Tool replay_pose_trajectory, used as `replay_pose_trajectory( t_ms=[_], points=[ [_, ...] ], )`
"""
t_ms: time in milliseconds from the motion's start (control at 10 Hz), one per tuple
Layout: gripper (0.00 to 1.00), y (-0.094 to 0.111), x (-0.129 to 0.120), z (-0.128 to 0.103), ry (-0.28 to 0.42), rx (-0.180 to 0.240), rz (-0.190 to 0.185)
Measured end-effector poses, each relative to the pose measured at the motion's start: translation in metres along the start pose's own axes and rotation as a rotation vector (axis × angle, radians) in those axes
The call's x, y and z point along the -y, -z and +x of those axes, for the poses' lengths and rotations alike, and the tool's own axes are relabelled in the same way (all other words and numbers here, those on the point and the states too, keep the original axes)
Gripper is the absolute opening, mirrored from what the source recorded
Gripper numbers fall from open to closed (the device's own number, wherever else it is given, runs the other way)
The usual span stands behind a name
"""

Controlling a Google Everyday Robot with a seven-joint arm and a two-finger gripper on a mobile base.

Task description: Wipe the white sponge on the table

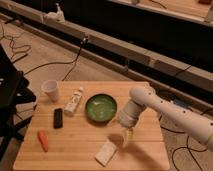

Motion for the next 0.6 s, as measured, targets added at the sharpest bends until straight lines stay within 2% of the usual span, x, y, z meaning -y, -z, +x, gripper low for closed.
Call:
replay_pose_trajectory(
  t_ms=[100, 300, 600],
  points=[
    [0.80, -0.006, 0.000, 0.007, -0.003, -0.037, 0.004],
    [0.80, -0.018, 0.000, 0.006, 0.007, -0.057, 0.006],
    [0.80, -0.042, 0.000, -0.005, 0.020, -0.028, 0.031]
  ],
)
